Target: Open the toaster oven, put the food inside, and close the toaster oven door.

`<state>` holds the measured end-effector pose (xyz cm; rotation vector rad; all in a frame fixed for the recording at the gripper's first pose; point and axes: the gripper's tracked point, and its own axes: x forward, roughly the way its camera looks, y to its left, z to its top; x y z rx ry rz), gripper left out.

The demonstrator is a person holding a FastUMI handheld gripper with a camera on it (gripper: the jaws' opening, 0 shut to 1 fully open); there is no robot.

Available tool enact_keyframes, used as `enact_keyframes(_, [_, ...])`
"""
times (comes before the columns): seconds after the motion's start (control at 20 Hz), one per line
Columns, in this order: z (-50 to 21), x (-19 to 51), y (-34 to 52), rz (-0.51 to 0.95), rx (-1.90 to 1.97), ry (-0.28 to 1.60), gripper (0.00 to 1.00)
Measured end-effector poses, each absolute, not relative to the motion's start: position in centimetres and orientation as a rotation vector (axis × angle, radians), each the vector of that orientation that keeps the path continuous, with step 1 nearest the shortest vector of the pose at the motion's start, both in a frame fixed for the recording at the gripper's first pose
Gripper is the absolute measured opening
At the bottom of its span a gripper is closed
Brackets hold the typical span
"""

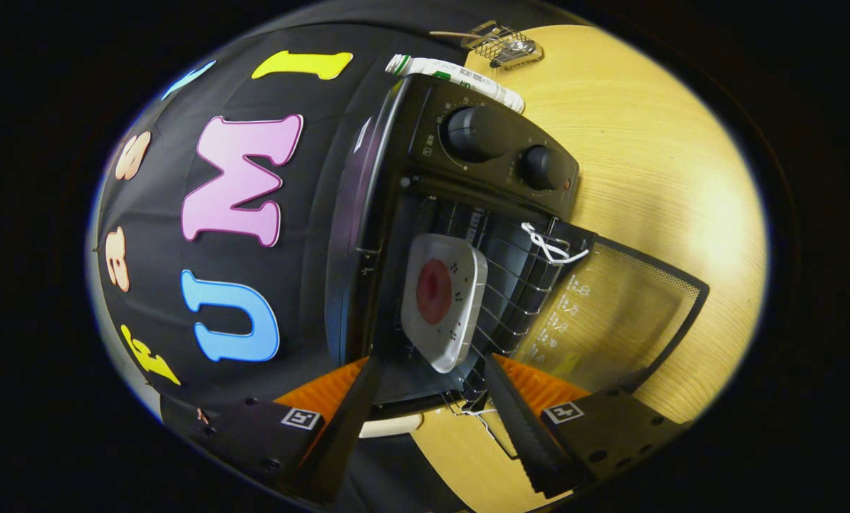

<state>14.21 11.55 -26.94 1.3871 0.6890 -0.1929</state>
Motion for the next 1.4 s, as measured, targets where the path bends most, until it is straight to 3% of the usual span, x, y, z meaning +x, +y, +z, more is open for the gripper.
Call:
enact_keyframes(0.55, [-25.2, 6.0, 15.1, 0.093, 0.934, 0.779, 0.98])
enact_keyframes(0.95, [-25.0, 1.7, 16.6, 0.250, 0.495, 0.708, 0.99])
enact_keyframes(1.1, [-24.4, 1.0, 17.0, 0.278, 0.452, 0.693, 0.99])
enact_keyframes(1.4, [-27.6, -0.2, 14.2, 0.196, 0.189, 0.735, 0.99])
